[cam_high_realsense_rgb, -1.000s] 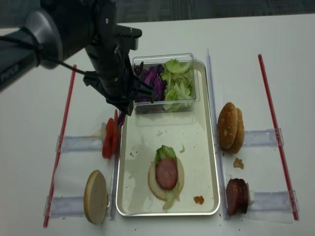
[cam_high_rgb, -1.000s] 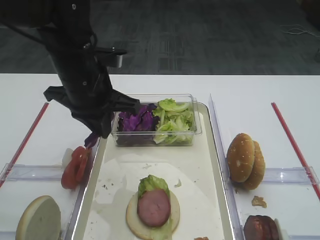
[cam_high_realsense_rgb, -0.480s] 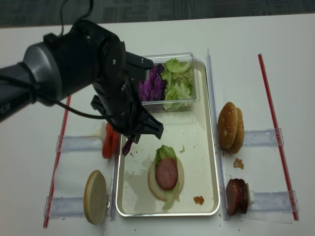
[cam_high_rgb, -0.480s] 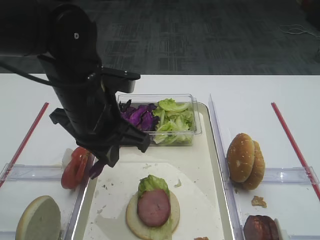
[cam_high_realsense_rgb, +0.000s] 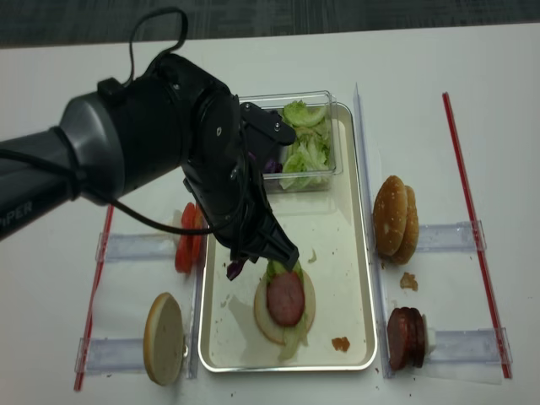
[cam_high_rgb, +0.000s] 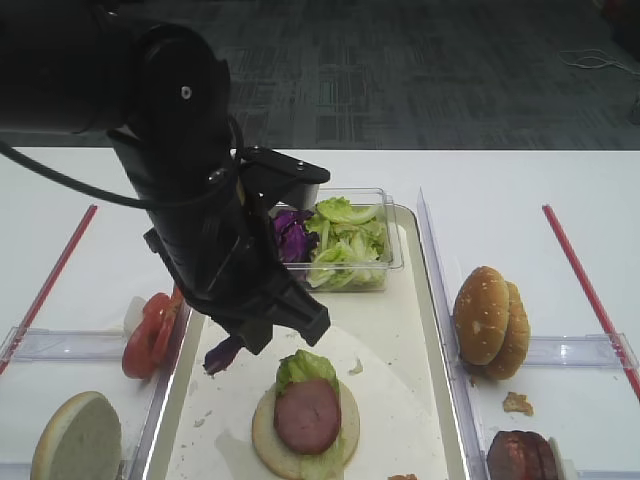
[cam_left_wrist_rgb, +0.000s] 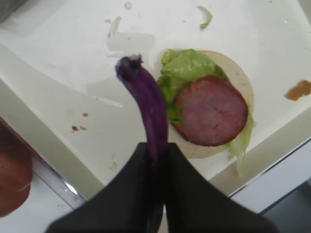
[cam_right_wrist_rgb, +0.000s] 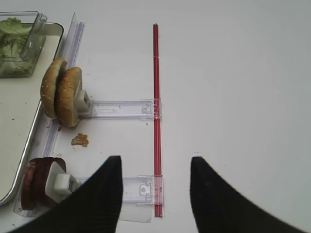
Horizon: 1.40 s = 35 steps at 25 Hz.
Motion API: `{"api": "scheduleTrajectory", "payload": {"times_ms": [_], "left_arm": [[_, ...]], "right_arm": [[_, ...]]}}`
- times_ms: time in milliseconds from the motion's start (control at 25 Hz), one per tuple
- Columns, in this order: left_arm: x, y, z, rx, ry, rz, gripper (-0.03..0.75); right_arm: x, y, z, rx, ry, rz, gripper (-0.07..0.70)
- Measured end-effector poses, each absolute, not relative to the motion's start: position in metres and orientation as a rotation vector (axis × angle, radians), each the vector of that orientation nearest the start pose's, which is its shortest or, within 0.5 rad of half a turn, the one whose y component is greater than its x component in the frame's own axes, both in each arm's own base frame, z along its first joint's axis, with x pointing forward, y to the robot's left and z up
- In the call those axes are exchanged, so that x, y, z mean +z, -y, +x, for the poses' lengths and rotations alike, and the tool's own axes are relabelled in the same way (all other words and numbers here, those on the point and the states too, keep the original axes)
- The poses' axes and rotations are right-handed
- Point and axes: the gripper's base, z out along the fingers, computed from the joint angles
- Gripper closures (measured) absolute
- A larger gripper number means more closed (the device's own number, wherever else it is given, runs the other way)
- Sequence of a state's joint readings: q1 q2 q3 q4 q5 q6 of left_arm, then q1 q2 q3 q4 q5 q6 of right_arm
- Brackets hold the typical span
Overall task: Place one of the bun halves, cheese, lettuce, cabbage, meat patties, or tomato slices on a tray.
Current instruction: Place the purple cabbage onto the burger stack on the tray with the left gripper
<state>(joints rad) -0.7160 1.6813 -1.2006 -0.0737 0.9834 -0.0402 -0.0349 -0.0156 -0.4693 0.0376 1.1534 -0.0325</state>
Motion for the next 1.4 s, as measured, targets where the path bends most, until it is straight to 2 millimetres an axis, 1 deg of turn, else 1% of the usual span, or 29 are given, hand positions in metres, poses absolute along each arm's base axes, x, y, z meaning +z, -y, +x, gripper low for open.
{"api": "scheduleTrajectory", "payload": {"times_ms": [200, 320, 480, 720, 840, 1160, 1400], "left_arm": [[0.235, 0.225, 0.240, -0.292, -2.803, 0.993, 0.673], [0.234, 0.229, 0.238, -0.345, -2.806, 0.994, 0.673], [0.227, 0.237, 0.236, -0.349, -2.807, 1.023, 0.673], [0.210, 0.255, 0.226, -0.351, -2.826, 1.103, 0.673], [0.203, 0.260, 0.224, -0.346, -2.831, 1.124, 0.673], [0.200, 0.263, 0.225, -0.352, -2.835, 1.094, 0.673], [0.186, 0.265, 0.227, -0.331, -2.875, 1.091, 0.673]], "right_arm": [[0.261, -0.003, -0.008, 0.007, -2.151, -0.001, 0.280], [0.261, -0.003, -0.008, 0.007, -2.151, -0.001, 0.280], [0.261, -0.003, -0.008, 0.007, -2.151, -0.001, 0.280], [0.261, -0.003, -0.008, 0.007, -2.151, -0.001, 0.280], [0.261, -0.003, -0.008, 0.007, -2.151, -0.001, 0.280], [0.261, -0.003, -0.008, 0.007, -2.151, -0.001, 0.280], [0.261, -0.003, -0.008, 0.007, -2.151, -0.001, 0.280]]}}
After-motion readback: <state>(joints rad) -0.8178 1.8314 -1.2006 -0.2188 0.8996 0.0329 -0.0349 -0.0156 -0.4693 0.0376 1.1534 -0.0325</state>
